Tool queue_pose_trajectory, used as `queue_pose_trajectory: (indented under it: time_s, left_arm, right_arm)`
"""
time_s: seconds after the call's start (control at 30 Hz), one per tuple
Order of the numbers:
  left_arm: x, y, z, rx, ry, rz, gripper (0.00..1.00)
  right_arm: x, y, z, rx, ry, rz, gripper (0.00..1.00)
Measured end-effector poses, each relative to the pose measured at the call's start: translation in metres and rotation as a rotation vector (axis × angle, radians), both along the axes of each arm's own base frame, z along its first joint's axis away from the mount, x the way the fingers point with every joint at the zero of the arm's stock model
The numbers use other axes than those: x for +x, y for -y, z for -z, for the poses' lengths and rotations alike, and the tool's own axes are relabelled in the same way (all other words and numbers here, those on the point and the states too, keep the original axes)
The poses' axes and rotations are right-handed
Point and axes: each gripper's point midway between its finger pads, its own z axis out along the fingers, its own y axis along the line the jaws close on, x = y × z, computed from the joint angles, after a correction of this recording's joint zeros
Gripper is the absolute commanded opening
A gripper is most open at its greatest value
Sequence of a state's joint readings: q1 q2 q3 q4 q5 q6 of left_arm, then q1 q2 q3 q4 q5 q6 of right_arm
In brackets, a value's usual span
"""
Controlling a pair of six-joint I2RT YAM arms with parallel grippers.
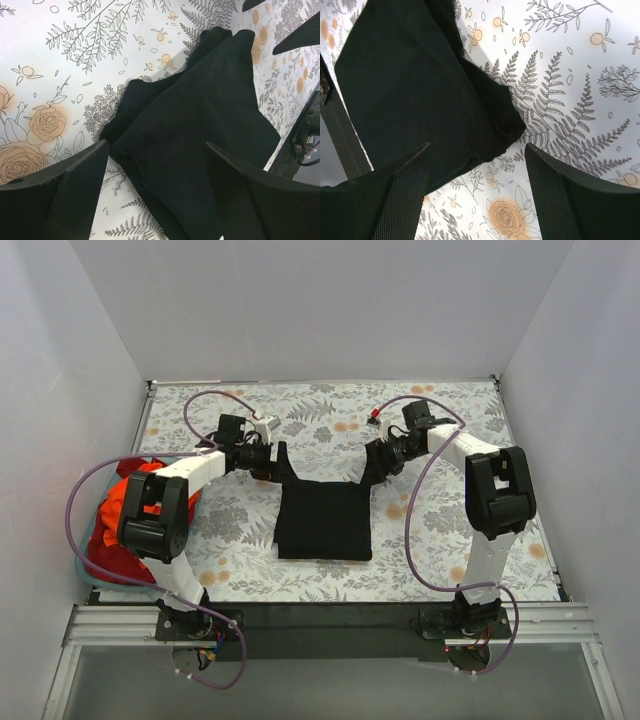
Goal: Fold and stack the t-shirts
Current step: Fold the tshirt
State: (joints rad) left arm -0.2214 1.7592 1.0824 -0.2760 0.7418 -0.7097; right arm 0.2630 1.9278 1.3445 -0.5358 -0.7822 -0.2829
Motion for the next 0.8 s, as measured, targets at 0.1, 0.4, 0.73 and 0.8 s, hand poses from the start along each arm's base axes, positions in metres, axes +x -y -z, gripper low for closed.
queue_pose_trajectory:
  time_s: [0.1,0.4,0.73,0.8]
  left_arm:
    - [0.002,0.0,0.003,0.0,-0.016,0.003,0.68]
    - [0.003,-0.009,0.028,0.007,-0.109,-0.029,0.34]
    - [0.028,-0.008,0.041,-0.013,-0.11,-0.051,0.0]
    - [0.036,-0.009,0.045,-0.01,-0.101,-0.06,0.0]
  right_arm:
    - [-0.003,-0.002,0.009,-0.013,-0.012,-0.015,0.78]
    - [-0.007,-0.003,0.026,-0.037,-0.025,-0.048,0.39]
    - [0.011,-0.002,0.036,-0.075,0.004,-0.057,0.01]
    - [0.02,-0.002,0.039,-0.086,0.018,-0.053,0.01]
